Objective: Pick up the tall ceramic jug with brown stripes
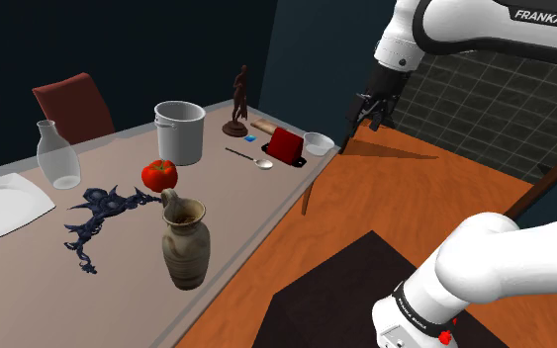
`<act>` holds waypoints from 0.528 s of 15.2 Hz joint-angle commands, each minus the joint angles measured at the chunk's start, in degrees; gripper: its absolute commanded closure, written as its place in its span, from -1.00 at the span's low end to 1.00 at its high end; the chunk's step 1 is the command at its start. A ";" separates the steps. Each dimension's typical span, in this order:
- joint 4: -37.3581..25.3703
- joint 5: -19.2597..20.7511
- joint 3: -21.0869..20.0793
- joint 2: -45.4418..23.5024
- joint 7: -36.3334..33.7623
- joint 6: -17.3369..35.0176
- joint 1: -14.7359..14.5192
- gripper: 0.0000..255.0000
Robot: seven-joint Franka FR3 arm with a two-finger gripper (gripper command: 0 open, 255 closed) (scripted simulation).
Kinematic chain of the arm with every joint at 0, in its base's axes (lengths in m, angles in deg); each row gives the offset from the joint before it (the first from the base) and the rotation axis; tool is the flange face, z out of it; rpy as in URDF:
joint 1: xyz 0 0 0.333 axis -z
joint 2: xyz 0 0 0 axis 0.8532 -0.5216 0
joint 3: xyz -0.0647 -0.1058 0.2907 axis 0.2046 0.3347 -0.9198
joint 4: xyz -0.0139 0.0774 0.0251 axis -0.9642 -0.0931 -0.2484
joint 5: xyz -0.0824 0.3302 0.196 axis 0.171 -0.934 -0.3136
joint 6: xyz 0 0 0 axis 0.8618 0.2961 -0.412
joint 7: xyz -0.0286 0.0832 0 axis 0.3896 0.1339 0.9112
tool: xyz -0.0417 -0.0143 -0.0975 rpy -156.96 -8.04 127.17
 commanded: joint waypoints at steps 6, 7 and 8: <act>0.45 -2.92 -3.37 -6.42 -3.24 6.75 -1.83 -1.00; 0.35 -3.43 -4.05 -7.86 -3.86 8.08 -2.17 -1.00; 0.17 -3.90 -4.72 -9.34 -4.47 9.40 -2.51 -1.00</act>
